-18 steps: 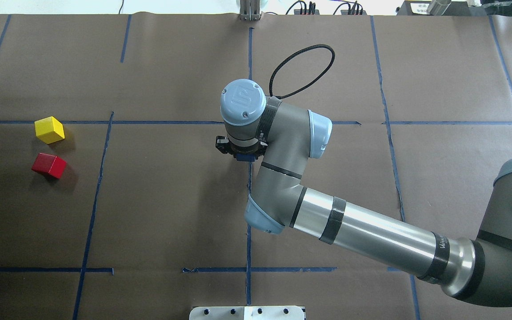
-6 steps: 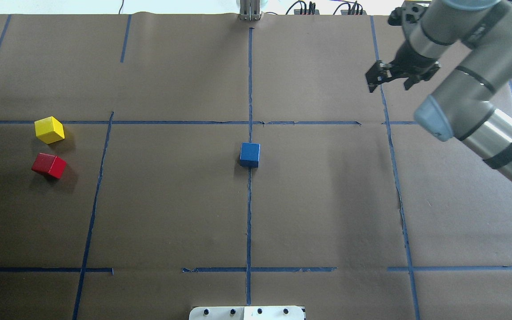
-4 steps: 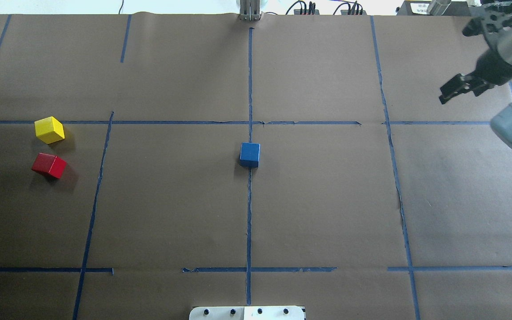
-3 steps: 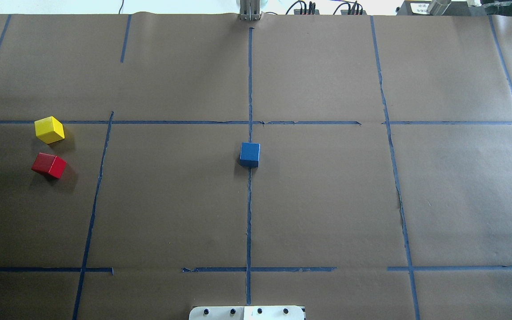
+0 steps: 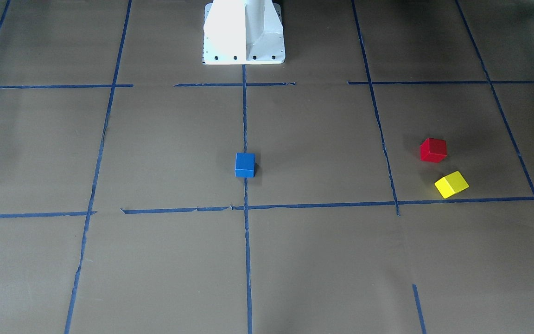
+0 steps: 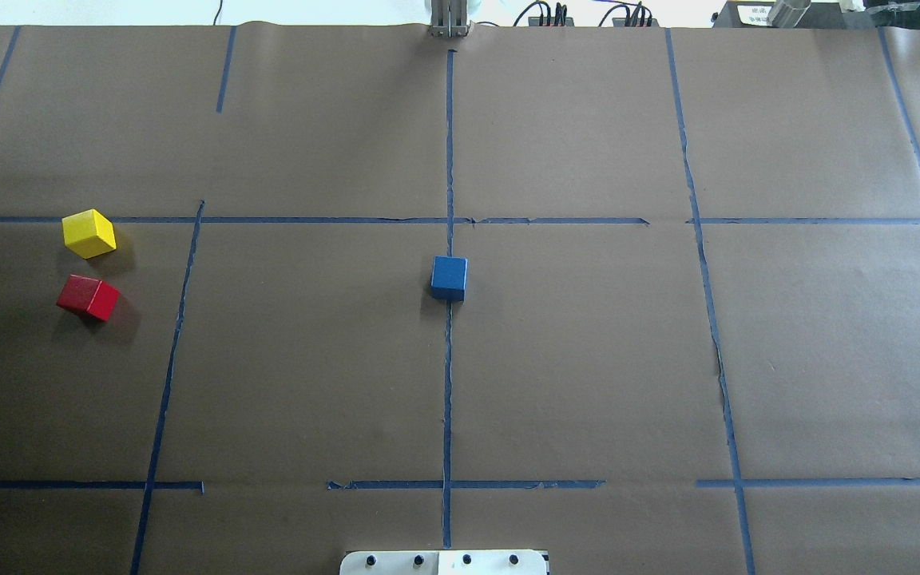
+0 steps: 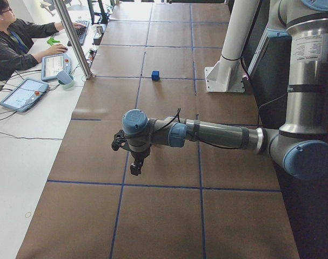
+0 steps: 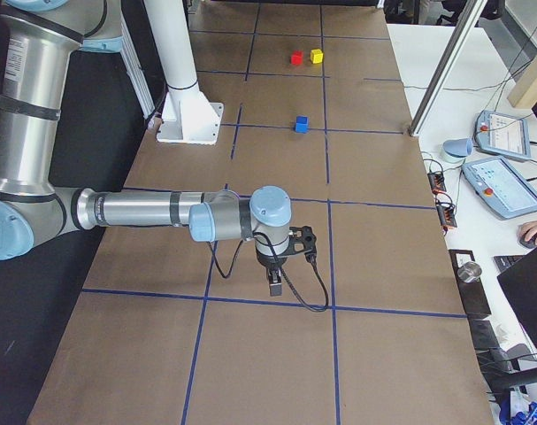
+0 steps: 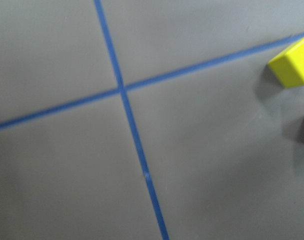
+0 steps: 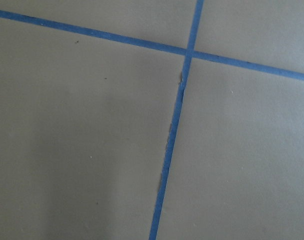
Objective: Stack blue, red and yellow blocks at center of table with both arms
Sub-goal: 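Lower the left gripper onto the red cube and close it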
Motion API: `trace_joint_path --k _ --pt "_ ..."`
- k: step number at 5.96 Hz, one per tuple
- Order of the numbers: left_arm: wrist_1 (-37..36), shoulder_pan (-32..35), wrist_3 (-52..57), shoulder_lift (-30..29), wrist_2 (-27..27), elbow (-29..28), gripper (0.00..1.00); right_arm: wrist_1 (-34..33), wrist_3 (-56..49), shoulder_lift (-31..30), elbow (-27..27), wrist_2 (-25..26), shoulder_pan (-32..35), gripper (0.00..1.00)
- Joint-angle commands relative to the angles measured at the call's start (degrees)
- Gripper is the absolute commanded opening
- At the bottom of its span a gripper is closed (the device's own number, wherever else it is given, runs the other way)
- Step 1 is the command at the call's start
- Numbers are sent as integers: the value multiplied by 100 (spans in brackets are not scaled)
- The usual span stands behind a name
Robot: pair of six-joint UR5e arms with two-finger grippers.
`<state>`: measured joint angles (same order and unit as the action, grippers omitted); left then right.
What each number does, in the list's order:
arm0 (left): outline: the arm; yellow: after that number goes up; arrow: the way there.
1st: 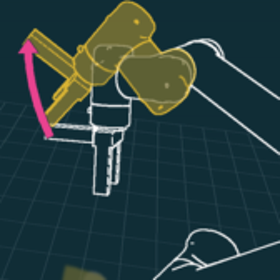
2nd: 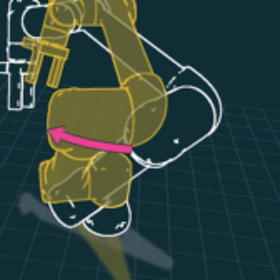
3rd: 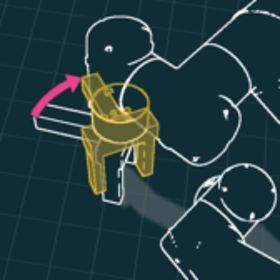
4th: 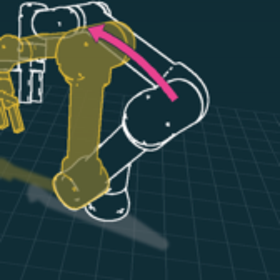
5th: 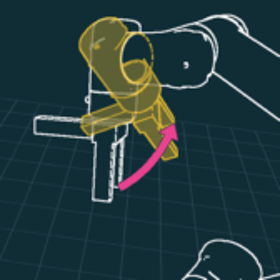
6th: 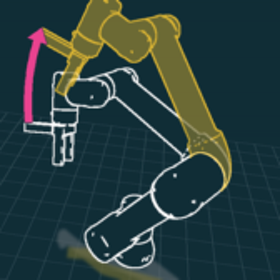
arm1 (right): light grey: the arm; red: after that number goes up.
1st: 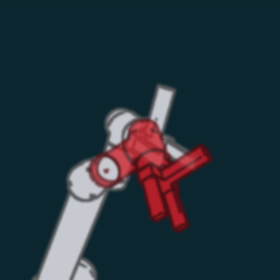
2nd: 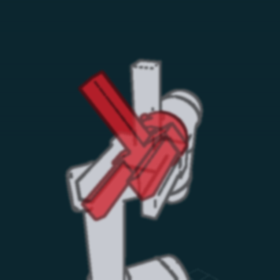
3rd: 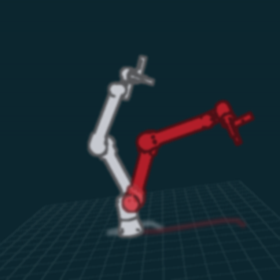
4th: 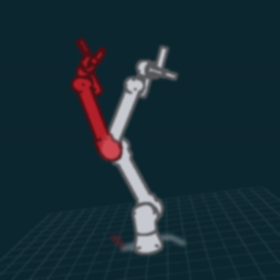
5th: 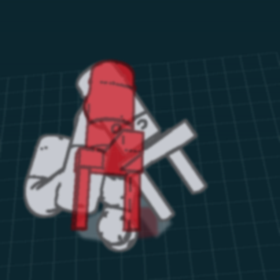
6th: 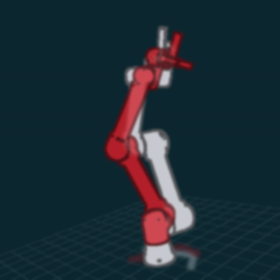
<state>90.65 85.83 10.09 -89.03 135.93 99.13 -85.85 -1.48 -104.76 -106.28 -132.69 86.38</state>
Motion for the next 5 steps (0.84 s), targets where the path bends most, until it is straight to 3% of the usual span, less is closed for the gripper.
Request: trace_joint_path --k 1,2,3,5 --pt "101 -5 28 -149 30 10 100 -72 50 -18 46 -187 116 100" --pt "424 -536 -190 -97 65 228 100 -55 42 -18 46 -213 116 100" --pt "575 -907 -1201 -88 48 265 100 -55 33 -18 46 -204 116 100" --pt "2393 -1890 -3265 201 -274 143 100 -55 -10 -44 46 -195 116 100"
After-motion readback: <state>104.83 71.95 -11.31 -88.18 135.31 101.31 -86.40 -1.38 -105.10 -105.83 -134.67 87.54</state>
